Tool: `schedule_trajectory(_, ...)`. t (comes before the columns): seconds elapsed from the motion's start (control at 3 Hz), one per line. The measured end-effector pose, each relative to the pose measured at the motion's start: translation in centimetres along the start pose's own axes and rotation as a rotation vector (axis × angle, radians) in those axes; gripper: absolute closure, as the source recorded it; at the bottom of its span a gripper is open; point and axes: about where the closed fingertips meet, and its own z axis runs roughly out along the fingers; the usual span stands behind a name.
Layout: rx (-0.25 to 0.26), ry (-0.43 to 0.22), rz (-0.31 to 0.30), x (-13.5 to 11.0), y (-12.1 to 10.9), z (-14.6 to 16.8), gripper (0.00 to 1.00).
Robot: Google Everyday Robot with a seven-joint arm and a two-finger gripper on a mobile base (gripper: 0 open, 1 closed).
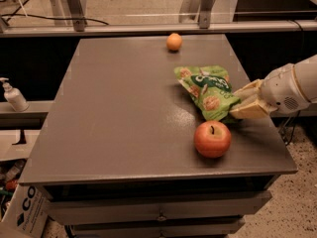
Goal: Move green rice chip bag near apple
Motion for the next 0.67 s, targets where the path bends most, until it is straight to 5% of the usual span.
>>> schedule_trajectory(0.67,-0.005,0.003,-0.003,0.02,-0.01,0.06,0.13)
